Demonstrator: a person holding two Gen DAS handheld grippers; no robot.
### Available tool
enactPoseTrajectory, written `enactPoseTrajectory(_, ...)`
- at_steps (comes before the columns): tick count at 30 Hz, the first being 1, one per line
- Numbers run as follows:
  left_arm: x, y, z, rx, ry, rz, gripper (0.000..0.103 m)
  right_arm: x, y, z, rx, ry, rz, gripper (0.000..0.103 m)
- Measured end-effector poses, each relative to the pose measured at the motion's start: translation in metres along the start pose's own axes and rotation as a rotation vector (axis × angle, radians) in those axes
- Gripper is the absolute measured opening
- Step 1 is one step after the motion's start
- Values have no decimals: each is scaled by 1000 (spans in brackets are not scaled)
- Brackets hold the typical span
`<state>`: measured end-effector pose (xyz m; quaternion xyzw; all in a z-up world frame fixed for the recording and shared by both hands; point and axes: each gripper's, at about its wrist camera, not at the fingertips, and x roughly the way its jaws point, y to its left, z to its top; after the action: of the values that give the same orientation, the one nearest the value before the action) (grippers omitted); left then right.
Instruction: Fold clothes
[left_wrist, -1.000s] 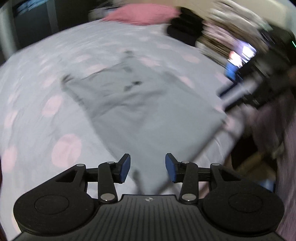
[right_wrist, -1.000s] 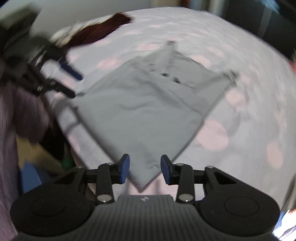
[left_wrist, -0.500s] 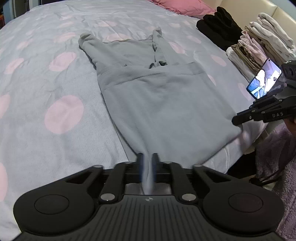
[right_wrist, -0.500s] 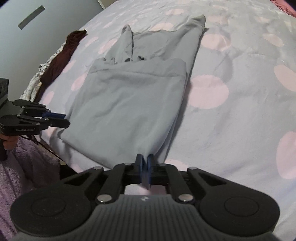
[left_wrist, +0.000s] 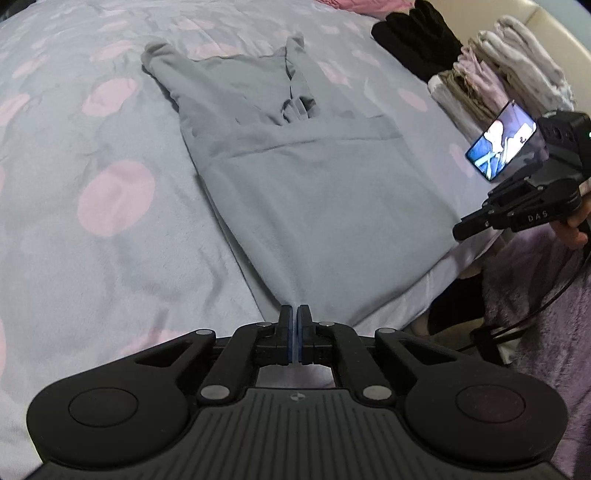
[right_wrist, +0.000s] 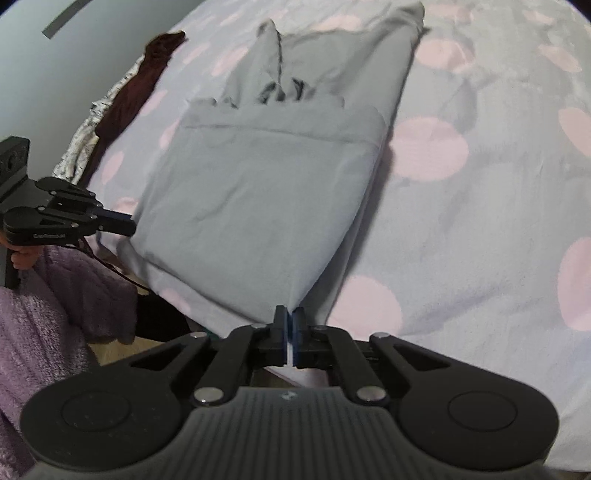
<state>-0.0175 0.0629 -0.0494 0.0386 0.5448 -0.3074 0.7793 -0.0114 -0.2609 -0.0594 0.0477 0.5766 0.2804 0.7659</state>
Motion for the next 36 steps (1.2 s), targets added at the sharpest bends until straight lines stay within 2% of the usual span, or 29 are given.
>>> enactPoseTrajectory(3,3,4,2,-23,15,-8,1,4,-2,0,10,6,1,4)
enactPoseTrajectory(5,-3,5,3,-29,-4,12,13,-1,-2,1,14,-4,2,11)
enactPoseTrajectory(6,-7,5,4,-30,-26,31,24,-5,-2,1,10,-14,-7,14)
enactPoseTrajectory(7,-12,5,5,-30,-48,48,28,-9,-1,1,-5,-29,-30,19)
enactPoseTrajectory(12,-26,4,28,3,-154,92,28,-24,8,13,-74,-125,-135,19)
enactPoseTrajectory(16,-24,6,57,17,-223,105,28,-23,11,40,-93,-185,-150,16)
enactPoseTrajectory(22,10,19,98,22,-168,137,28,0,4,83,-60,-153,-144,17)
enactPoseTrajectory(25,30,32,108,-2,-117,159,28,18,-6,99,-56,-115,-176,16)
enactPoseTrajectory(27,37,41,112,-19,-106,161,28,24,-13,106,-40,-100,-163,16)
enactPoseTrajectory(30,31,54,119,-64,-145,130,28,25,-20,117,-23,-101,-140,17)
enactPoseTrajectory(32,25,64,128,-93,-174,120,28,15,-25,128,-12,-138,-131,26)
enactPoseTrajectory(33,25,68,134,-104,-180,130,30,11,-28,134,-2,-158,-131,30)
enactPoseTrajectory(36,31,85,152,-153,-191,170,33,11,-44,155,45,-188,-149,30)
